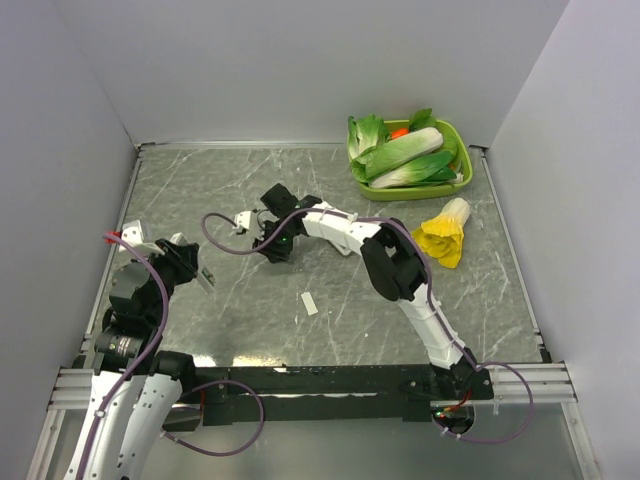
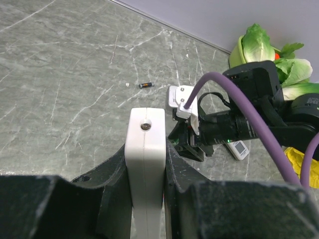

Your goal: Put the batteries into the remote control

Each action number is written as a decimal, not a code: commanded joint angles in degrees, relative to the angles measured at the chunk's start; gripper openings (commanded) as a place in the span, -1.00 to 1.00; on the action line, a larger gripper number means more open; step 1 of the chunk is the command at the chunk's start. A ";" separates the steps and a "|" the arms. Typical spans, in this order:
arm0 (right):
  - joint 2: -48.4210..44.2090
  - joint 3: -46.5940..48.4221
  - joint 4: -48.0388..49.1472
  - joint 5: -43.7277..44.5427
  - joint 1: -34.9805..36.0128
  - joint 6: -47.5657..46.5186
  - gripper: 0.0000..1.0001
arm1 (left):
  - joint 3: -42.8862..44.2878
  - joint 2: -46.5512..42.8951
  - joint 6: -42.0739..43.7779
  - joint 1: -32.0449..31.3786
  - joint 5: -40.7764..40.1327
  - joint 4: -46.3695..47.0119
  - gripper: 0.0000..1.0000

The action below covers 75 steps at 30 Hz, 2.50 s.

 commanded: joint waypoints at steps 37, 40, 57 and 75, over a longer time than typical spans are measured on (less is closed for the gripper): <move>-15.75 -26.14 4.23 4.74 -0.95 10.17 -0.24 | -0.46 -2.11 0.56 0.40 3.10 2.87 -0.96; -16.45 -27.82 4.50 4.74 -0.95 10.61 -0.26 | -0.46 -2.11 0.56 0.40 3.54 2.88 -0.96; -25.06 -42.14 13.28 3.59 -0.87 17.29 -0.93 | -11.94 -5.45 -13.93 0.40 24.26 19.11 -0.97; -50.45 -58.75 29.81 7.64 -0.34 36.36 -1.00 | -39.21 -9.24 -33.72 0.40 32.02 60.96 -0.96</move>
